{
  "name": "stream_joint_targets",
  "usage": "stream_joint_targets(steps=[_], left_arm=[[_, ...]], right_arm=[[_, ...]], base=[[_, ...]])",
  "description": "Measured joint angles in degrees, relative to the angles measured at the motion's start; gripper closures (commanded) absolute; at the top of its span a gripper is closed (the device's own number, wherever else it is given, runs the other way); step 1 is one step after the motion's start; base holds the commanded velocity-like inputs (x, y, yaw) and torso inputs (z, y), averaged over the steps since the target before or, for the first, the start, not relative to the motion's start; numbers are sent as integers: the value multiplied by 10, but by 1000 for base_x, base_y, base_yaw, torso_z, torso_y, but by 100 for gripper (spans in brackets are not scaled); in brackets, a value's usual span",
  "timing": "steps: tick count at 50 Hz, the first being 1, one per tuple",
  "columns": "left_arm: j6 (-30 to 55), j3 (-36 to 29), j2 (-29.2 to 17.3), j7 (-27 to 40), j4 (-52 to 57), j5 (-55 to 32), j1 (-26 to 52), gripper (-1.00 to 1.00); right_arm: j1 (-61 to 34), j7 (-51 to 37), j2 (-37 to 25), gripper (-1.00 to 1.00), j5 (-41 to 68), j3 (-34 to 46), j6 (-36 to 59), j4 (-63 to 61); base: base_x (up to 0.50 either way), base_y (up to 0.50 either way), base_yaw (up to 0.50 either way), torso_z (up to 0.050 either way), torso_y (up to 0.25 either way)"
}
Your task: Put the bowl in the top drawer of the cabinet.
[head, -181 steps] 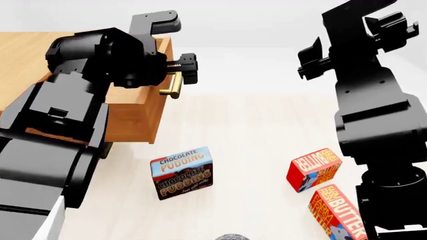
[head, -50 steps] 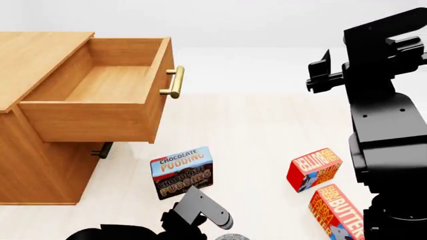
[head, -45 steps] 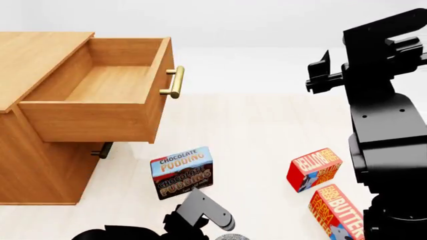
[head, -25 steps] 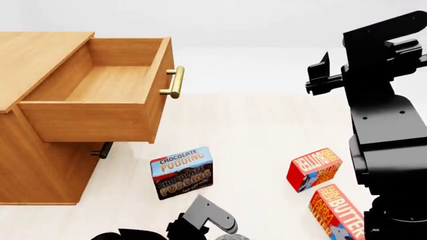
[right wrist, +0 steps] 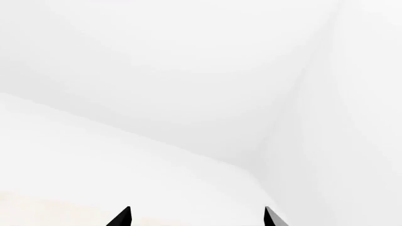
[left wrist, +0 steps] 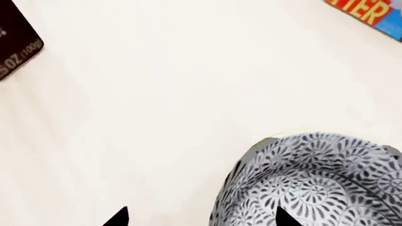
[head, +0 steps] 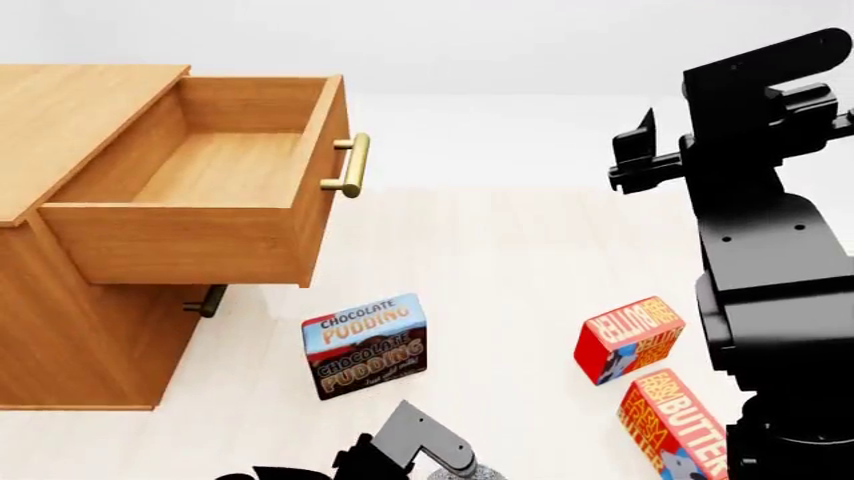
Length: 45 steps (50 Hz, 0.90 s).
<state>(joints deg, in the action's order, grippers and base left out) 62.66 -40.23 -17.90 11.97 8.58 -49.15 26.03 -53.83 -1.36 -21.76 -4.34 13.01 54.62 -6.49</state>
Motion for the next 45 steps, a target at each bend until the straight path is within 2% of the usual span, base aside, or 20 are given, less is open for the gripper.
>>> stream_joint_targets(steps=[1,2,14,24,45], left_arm=[[-2,-1,0,-2,-2,1,1,-100],[-4,-2,0,-4,-3,2,1,100],[-15,-6,-7,-34,18,-7,-4,100],[-5,9,-7,0,45,-39,-22,100],[16,134,-28,93,152,-190,-25,100]], right_arm=[[0,0,0,-100,0,0,0,0],[1,0,0,-100,0,0,-1,0],[3,0,-1,-100,3,0,-1,-1],[3,0,0,-100,4,1,-1,-2],[7,2,-5,-100,9,-1,3,-11]], base=[[0,0,0,0,0],[0,0,0,0,0],[0,0,0,0,0],[0,0,0,0,0],[0,0,0,0,0]])
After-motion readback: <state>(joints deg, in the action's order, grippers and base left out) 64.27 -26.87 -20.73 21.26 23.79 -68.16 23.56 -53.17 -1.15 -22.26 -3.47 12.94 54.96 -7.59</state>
